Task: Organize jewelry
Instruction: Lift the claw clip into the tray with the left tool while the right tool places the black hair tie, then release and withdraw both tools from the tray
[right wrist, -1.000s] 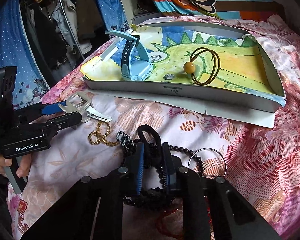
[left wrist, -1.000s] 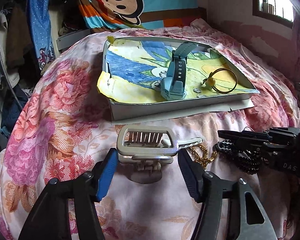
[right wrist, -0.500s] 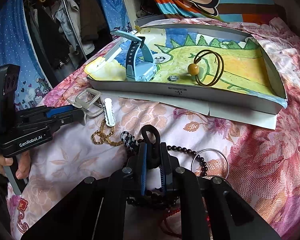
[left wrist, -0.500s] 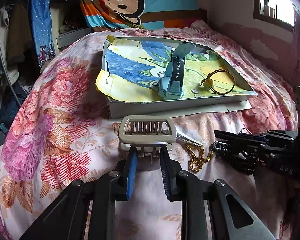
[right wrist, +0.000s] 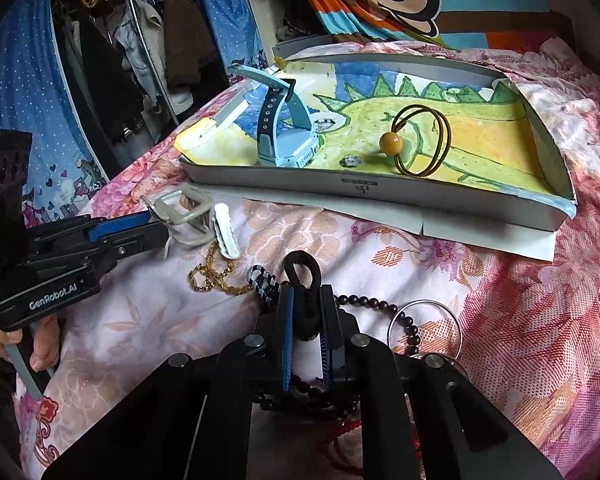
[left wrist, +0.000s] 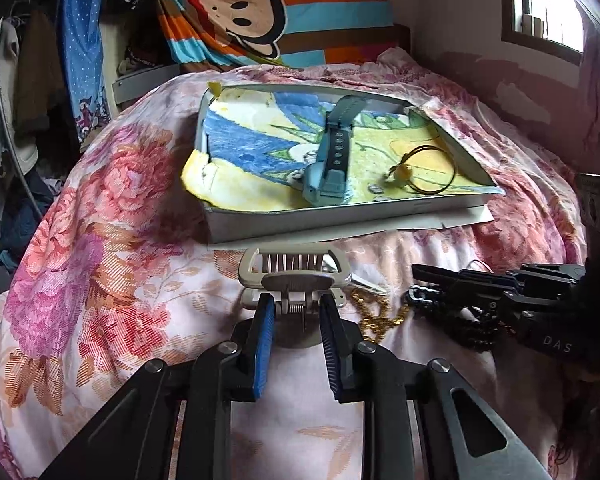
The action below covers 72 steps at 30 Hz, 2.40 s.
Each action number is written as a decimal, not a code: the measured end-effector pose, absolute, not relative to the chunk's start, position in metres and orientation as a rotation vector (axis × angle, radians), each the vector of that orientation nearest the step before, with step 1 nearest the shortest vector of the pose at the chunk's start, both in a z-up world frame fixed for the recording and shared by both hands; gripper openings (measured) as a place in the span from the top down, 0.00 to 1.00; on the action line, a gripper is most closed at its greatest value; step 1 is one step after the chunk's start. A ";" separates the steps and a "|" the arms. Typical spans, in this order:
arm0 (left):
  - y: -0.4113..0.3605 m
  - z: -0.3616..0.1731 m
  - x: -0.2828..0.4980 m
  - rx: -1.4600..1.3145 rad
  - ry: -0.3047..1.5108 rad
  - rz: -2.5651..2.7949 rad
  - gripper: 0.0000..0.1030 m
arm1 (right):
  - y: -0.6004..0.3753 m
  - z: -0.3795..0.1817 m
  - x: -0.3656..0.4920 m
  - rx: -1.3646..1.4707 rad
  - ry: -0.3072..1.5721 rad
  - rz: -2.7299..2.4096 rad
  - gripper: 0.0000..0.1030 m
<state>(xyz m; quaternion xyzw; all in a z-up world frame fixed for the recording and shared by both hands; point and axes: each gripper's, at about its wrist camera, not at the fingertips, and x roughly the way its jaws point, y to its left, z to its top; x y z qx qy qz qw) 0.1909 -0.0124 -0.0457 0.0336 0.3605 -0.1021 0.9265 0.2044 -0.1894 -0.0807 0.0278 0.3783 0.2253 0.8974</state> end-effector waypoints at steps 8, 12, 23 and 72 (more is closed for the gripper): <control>-0.023 -0.038 0.178 0.078 0.695 -0.238 0.79 | -0.189 -0.079 0.203 0.057 0.761 0.474 0.90; -0.024 -0.033 0.174 0.068 0.677 -0.242 0.79 | -0.190 -0.079 0.202 0.062 0.754 0.474 0.90; -0.018 -0.007 0.171 0.017 0.546 -0.230 0.79 | -0.197 -0.053 0.199 0.048 0.645 0.469 0.90; -0.007 -0.011 0.240 -0.127 0.585 -0.133 0.11 | -0.268 -0.026 0.231 0.128 0.490 0.128 0.23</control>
